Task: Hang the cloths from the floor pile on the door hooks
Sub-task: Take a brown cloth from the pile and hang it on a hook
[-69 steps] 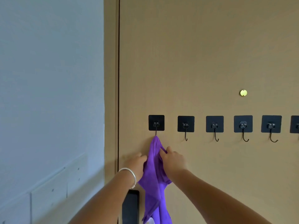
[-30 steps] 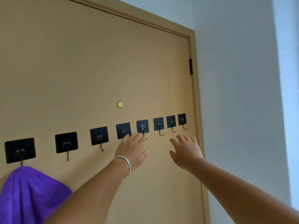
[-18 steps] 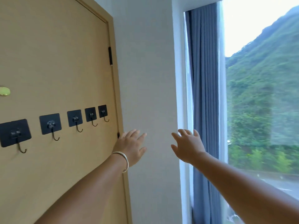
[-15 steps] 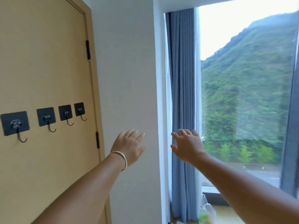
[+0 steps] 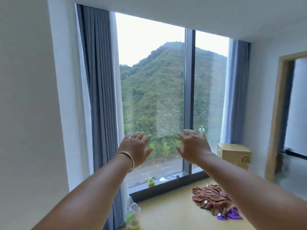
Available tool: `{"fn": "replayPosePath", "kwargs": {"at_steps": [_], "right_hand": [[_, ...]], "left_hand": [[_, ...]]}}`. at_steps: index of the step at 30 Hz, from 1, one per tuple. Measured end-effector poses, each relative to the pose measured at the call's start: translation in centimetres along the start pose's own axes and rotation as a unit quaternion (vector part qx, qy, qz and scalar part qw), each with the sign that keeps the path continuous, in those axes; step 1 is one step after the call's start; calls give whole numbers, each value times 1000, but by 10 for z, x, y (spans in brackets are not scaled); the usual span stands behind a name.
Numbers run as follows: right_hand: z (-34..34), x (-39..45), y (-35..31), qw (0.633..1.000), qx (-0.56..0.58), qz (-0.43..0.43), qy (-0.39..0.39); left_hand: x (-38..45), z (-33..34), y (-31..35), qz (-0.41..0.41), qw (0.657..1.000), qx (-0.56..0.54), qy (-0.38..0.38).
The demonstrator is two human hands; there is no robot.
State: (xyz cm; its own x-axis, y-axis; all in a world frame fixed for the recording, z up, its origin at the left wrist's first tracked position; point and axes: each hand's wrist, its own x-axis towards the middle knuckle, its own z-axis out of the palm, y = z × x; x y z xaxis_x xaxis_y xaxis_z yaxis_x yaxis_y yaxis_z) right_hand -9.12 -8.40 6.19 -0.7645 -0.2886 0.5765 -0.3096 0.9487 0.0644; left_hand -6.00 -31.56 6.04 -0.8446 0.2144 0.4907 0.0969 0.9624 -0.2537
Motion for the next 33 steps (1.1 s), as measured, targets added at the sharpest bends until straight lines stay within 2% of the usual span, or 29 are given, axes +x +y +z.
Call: {"fn": "replayPosePath", "kwargs": {"at_steps": [13,25,33], "right_hand": [[-13,-78,257,977,-105,183,-19],[-47,-182,415,921,-200,330,-57],[-37,-207,507,882,-221,404,-99]], "left_hand": [[142,20,242,161,982,-83,55],[205,23,452,292,941,-163,60],[262,41,568,355,909,-200,90]]}}
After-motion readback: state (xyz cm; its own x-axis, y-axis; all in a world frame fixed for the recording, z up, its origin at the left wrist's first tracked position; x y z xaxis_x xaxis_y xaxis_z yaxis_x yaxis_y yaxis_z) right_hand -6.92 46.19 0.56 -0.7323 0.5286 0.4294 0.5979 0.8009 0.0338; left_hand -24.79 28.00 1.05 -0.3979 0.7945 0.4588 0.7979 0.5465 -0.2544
